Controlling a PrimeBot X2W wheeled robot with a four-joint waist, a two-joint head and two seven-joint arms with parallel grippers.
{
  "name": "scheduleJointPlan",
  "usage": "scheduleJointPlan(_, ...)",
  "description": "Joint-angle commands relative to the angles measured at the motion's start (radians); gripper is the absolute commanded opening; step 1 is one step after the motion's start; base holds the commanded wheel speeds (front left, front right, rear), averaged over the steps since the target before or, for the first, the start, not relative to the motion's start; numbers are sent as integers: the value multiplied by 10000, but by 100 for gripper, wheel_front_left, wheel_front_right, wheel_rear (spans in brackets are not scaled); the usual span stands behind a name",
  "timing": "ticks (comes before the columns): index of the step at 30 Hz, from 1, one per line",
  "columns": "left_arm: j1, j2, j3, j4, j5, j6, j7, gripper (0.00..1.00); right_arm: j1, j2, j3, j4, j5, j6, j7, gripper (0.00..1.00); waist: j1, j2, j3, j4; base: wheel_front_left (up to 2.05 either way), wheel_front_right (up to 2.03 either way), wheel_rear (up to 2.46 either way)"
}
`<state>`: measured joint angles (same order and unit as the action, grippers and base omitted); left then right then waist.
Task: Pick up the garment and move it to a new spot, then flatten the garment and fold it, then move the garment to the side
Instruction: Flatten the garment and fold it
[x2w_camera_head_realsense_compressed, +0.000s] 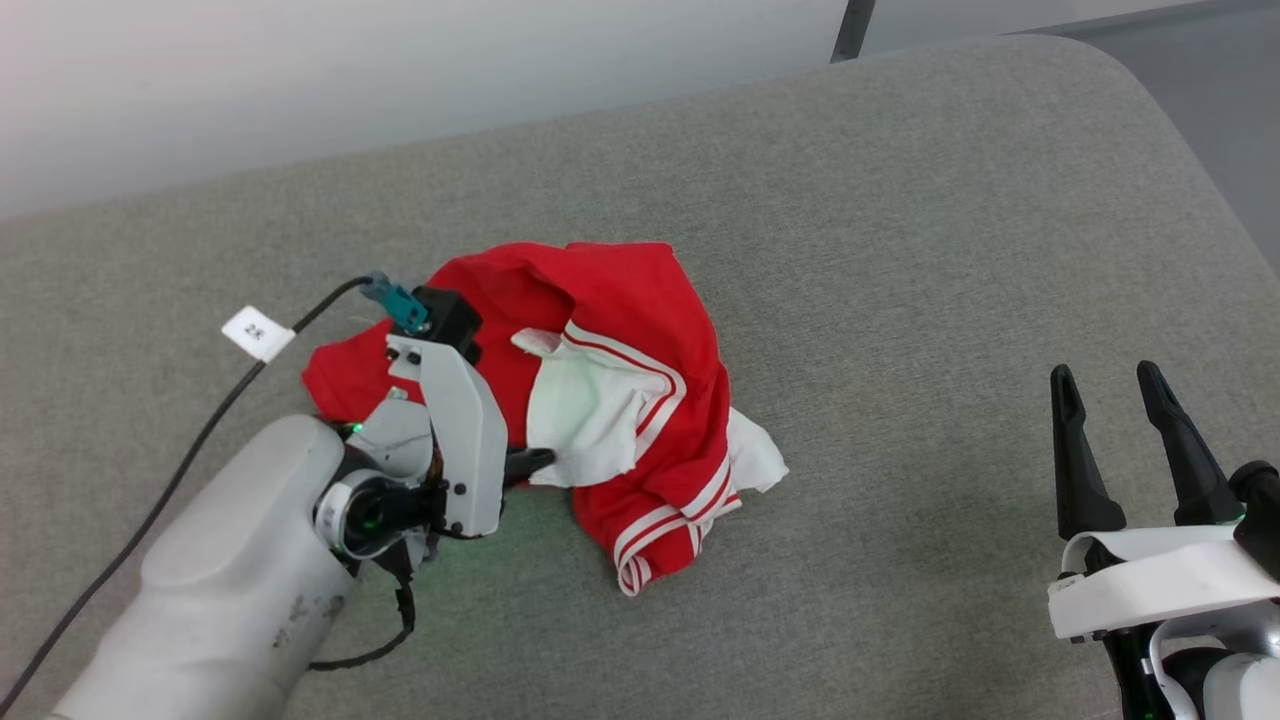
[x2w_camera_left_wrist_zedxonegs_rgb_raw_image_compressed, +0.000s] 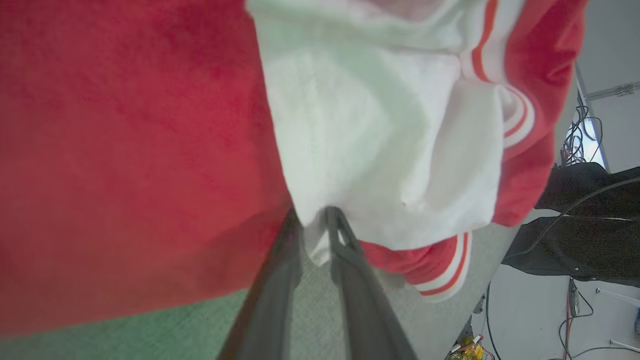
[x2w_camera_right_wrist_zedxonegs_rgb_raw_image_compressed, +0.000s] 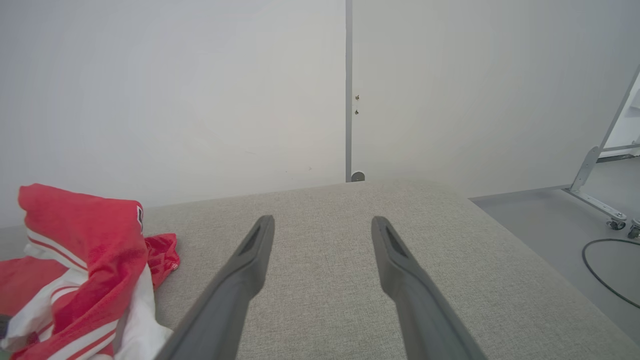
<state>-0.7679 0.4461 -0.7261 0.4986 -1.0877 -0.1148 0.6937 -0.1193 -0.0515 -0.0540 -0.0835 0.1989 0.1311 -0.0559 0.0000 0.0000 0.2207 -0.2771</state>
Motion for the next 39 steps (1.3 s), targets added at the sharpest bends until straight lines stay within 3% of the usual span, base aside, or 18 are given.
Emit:
scheduleJointPlan(1, -26, -15, 18, 31, -108, -1, 69, 0, -131, 21, 1, 40, -17, -7, -62, 100, 0, 0, -4, 22, 0, 0, 0)
scheduleJointPlan(17, -97, 395, 308, -582, -338, 505, 382, 0, 282, 19, -309, 87, -319, -7, 227, 100, 0, 0, -817, 961, 0, 0, 0)
scheduleJointPlan(32, 1265, 2231, 1134, -1821, -499, 1736, 78, 0, 742, 18, -454, -239, -547, -7, 764, 100, 0, 0, -1685, 2260, 0, 0, 0)
scheduleJointPlan(39, 2271, 2489, 1394, -1457, -708, 2052, -440, 0, 822, 19, -390, -320, -535, -7, 937, 100, 0, 0, -1788, 2410, 0, 0, 0)
